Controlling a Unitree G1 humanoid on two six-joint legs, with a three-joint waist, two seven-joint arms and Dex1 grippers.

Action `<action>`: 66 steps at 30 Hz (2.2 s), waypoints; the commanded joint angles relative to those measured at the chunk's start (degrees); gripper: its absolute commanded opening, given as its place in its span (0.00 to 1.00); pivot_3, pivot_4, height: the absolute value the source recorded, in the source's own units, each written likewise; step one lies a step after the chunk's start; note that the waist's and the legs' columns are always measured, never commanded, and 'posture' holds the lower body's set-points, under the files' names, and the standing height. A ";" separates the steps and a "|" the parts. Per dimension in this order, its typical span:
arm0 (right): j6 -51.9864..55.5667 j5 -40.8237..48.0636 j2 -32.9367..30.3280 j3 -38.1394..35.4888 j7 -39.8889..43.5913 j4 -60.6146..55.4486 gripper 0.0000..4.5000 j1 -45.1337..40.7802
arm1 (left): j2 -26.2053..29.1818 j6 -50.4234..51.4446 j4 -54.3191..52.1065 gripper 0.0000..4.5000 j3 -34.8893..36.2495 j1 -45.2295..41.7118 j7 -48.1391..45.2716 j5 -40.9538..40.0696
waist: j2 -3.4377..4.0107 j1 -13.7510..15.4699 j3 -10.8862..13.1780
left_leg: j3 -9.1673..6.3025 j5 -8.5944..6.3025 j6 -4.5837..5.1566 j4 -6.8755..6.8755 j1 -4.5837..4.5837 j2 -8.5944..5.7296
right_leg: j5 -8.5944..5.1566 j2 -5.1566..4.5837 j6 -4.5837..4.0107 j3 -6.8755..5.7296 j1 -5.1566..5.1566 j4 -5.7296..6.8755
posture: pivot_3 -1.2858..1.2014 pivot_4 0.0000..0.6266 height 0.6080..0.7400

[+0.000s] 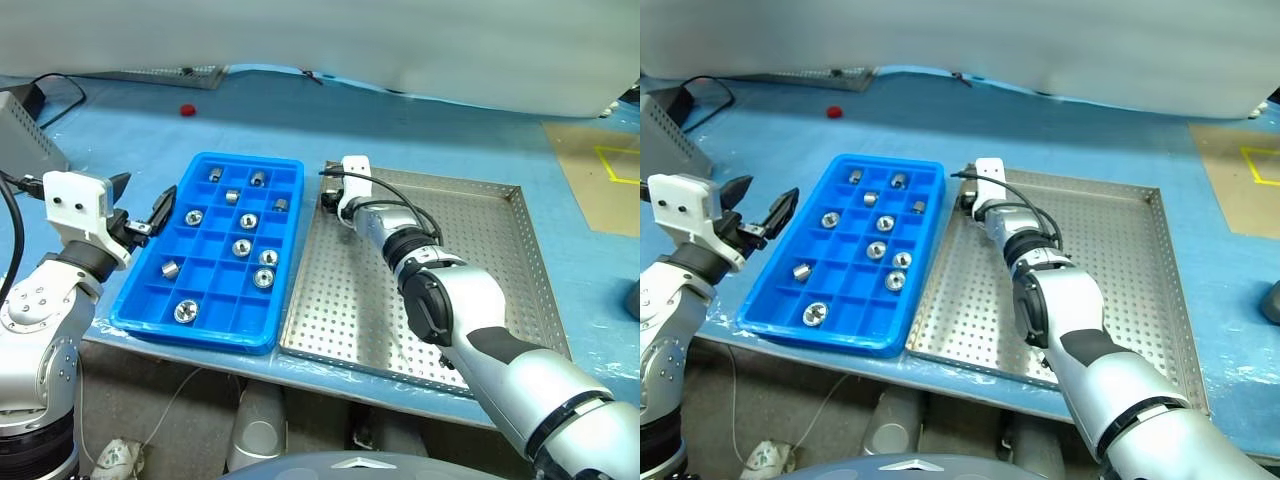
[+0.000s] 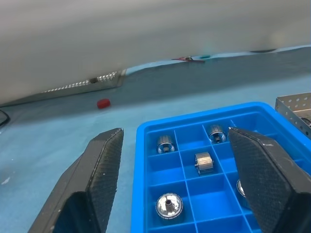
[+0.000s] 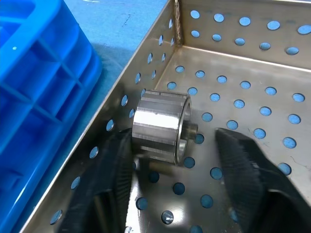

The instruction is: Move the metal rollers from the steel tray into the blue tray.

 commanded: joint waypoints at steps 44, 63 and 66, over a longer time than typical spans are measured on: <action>-18.04 -5.23 9.36 17.46 25.45 -5.40 0.15 -5.20 | -0.53 -11.61 13.96 0.80 12.52 -12.43 12.71 3.01 | 0.00 -3.64 0.02 | -0.11 -0.04 0.06 0.52 -0.42 0.42 | 0.25 0.00 -0.52 -0.58 0.06 0.00 | 0.71 0.24 1.00; -16.82 -8.20 15.08 21.20 25.62 -3.54 0.15 -6.69 | 0.15 -12.97 12.29 0.80 15.57 -10.73 17.26 5.00 | 0.00 -3.43 0.02 | -0.12 -0.04 0.06 0.52 -0.58 0.47 | 0.24 0.00 -0.56 -0.61 -0.06 -0.02 | 0.73 0.24 1.00; -16.65 -8.15 15.70 21.29 25.34 -3.33 0.15 -6.85 | 0.00 -12.88 10.76 0.80 17.55 -9.27 18.78 6.08 | -0.01 -3.44 0.02 | -0.12 -0.04 0.06 0.50 -0.59 0.47 | 0.24 0.00 -0.56 -0.60 -0.08 -0.05 | 0.75 0.24 1.00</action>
